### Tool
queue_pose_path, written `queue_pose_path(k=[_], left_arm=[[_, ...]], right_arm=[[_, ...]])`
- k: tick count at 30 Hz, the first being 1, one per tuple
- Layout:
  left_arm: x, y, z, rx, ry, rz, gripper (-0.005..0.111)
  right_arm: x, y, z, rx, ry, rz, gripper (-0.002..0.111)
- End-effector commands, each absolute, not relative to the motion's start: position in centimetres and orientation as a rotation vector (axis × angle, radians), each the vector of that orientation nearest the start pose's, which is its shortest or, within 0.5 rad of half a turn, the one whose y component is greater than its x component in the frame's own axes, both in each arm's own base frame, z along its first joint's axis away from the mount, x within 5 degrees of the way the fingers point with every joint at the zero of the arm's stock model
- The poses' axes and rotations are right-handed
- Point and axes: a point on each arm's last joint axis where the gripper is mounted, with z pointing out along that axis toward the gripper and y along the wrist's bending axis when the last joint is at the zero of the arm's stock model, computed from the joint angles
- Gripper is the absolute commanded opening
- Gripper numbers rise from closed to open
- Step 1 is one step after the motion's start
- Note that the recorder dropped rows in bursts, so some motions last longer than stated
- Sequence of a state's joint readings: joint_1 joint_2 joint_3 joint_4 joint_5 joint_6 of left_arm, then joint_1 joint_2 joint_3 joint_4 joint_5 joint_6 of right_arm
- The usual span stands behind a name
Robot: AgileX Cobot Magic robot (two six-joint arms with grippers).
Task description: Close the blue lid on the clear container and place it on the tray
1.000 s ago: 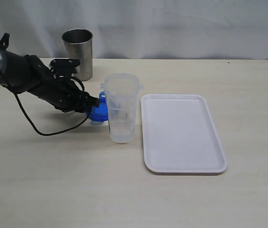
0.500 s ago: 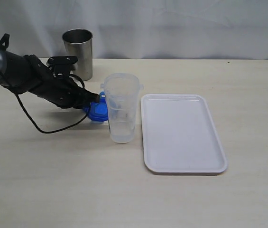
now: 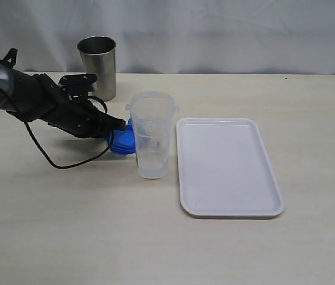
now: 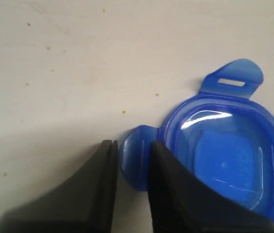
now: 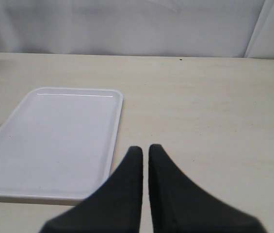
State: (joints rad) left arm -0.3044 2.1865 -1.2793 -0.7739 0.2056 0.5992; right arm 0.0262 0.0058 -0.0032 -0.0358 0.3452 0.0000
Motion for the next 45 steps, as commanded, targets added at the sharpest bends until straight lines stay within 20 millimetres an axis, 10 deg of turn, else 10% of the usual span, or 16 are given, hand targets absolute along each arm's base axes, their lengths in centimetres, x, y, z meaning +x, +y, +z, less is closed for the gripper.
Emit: queue_pose_path(k=[1, 7, 18, 38, 45], left_arm=[[40.8, -14.5, 8.5, 0.25, 2.568, -0.372, 0.007], [40.5, -14.6, 8.9, 0.332, 2.58, -0.368, 0.0], [38.6, -13.7, 15.4, 0.48, 2.631, -0.291, 0.0], [30.0, -8.7, 10.9, 0.175, 2.719, -0.19, 0.001], [29.7, -8.7, 10.8, 0.175, 2.748, -0.196, 0.04]], right_arm=[[5.3, 0.0, 18.2, -0.047, 1.827, -0.019, 0.005], [5.3, 0.0, 18.2, -0.047, 1.827, -0.019, 0.005], [5.3, 0.0, 18.2, -0.047, 1.827, -0.019, 0.005], [5.3, 0.0, 18.2, -0.047, 1.827, -0.019, 0.005], [5.3, 0.0, 18.2, -0.047, 1.827, -0.019, 0.005]])
